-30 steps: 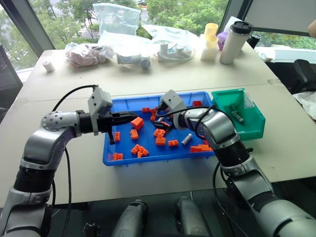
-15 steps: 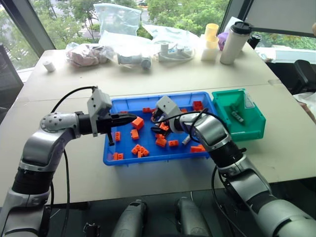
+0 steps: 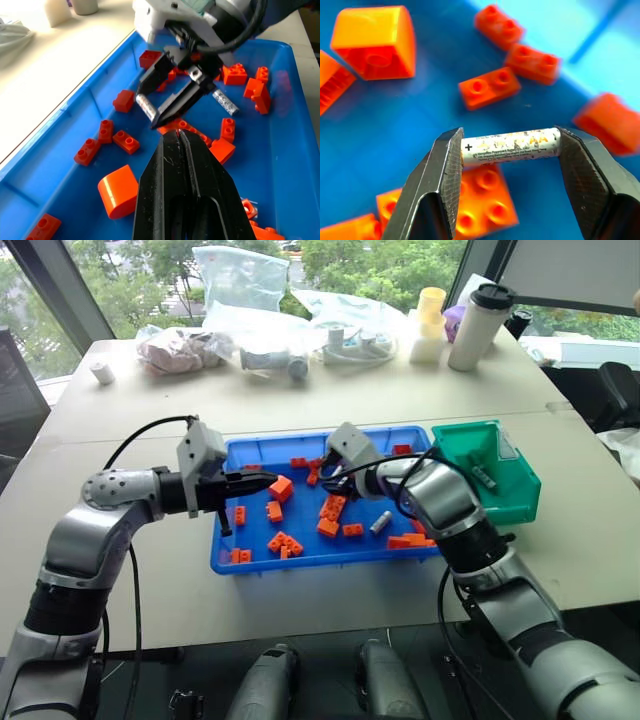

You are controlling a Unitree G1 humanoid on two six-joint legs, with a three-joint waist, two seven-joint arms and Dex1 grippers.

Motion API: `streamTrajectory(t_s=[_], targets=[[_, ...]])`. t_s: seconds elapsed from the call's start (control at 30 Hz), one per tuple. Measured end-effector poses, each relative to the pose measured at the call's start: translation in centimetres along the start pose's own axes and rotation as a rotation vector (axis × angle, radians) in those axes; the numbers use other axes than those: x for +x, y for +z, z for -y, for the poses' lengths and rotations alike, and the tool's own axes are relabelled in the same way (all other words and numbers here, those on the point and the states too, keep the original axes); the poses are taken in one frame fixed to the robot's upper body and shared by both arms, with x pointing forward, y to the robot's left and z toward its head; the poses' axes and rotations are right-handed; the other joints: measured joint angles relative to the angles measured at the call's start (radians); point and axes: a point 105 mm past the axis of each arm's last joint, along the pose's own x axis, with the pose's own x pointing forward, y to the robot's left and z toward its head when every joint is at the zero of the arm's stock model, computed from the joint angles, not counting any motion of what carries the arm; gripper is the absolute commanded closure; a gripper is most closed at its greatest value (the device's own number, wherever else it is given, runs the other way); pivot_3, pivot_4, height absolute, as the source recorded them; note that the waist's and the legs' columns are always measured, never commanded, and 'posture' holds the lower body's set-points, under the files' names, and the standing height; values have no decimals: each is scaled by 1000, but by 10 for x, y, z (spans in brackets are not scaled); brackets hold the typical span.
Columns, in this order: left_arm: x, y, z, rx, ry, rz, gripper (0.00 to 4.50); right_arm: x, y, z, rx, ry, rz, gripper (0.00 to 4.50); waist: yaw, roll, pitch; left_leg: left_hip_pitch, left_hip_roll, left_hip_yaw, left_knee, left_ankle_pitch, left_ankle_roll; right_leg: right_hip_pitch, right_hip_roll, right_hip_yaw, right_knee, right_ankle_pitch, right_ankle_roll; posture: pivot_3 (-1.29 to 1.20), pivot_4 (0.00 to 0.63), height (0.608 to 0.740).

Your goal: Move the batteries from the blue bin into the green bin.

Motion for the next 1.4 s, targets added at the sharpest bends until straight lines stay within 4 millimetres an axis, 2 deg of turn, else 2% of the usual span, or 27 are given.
streamTrajectory(t_s=[0.07, 0.13, 0.23, 0.3, 0.47, 0.53, 0.6, 0.7, 0.83, 0.9, 1.0, 1.07, 1.13, 1.23, 1.4], targets=[[1, 0, 1, -1, -4, 3, 4500, -34, 18, 26, 6, -85, 69, 2306, 3, 0, 0, 0, 0, -1, 0, 0, 0, 1, 0, -1, -1, 0, 0, 0, 150, 740], [1, 0, 1, -5, -8, 7, 4500, -65, 20, 54, 16, -186, 90, 2306, 4, 0, 0, 0, 0, -1, 0, -3, 5, 1, 0, -1, -2, 0, 0, 0, 150, 740], [6, 0, 2, -10, -25, 16, 4500, -93, 2, 84, 44, -310, 39, 2306, 2, 0, 0, 0, 0, 0, 0, -3, 6, 1, 0, -1, -1, 0, 0, 0, 150, 740], [9, 0, 2, -11, -39, 23, 4500, -105, -15, 95, 66, -360, -14, 2306, 3, 0, 0, 0, 0, 0, 0, -3, 6, 1, 0, -1, -1, 0, 0, 0, 150, 740], [19, 7, 0, 6, -70, 45, 4500, -124, -42, 105, 97, -414, -80, 2306, -1, 0, 0, 1, 1, 1, 0, -3, 6, 1, 0, 0, -1, 0, 0, 0, 150, 740], [22, 8, 0, 7, -80, 48, 4500, -126, -57, 102, 115, -412, -117, 2306, 1, 0, 0, 1, 1, 2, 0, -3, 6, 1, 0, 0, -1, 0, 0, 0, 150, 740], [24, 6, 1, 3, -89, 46, 4500, -126, -67, 100, 133, -408, -140, 1235, 1, 0, 0, 0, 1, 2, 0, -3, 6, 1, 0, 1, -1, 0, 0, 0, 150, 740], [28, 5, 3, 3, -106, 42, 4500, -129, -68, 99, 140, -419, -133, 35, 2, 0, 0, 1, 1, 2, 0, -3, 6, 1, 0, 1, -1, 0, 0, 0, 150, 740], [28, 8, 1, 9, -107, 42, 4500, -134, -62, 100, 114, -434, -121, 35, 2, 0, 0, 0, 1, 2, 0, -3, 6, 1, 0, 1, -1, 0, 0, 0, 150, 740], [28, 7, 0, 6, -106, 41, 4500, -135, -49, 94, 95, -406, -86, 35, 0, 0, 0, 1, 1, 2, 0, -3, 6, 1, 0, 1, -1, 0, 0, 0, 150, 740], [29, 7, 0, 6, -107, 42, 4500, -133, -22, 73, 56, -310, 2, 35, 0, 0, 0, 1, 2, 2, 0, -3, 6, 1, 1, 1, -1, 0, 0, 0, 150, 740], [29, 7, 1, 5, -107, 43, 4500, -122, -13, 50, 85, -195, 44, 35, 0, -1, 0, 1, 2, 1, 0, -3, 6, 2, 1, 0, -1, 0, 0, 0, 150, 740], [30, 7, 1, 4, -107, 45, 4500, -104, -15, 20, 111, -53, 30, 35, 1, 0, 0, 1, 1, 1, 0, -3, 6, 2, 0, 1, -1, 0, 0, 0, 150, 740], [30, 7, 1, 3, -107, 48, 4500, -89, -21, -8, 90, 63, -16, 35, 6, 0, 0, 0, 0, 1, 2, -3, 6, 2, -1, 0, -1, 0, 0, 0, 150, 740], [31, 7, 1, 3, -107, 48, 4500, -80, -30, -19, 93, 133, -73, 35, 2, -1, 0, 0, 0, 1, 1, -3, 6, 2, -1, 0, -1, 0, 0, 0, 150, 740]])
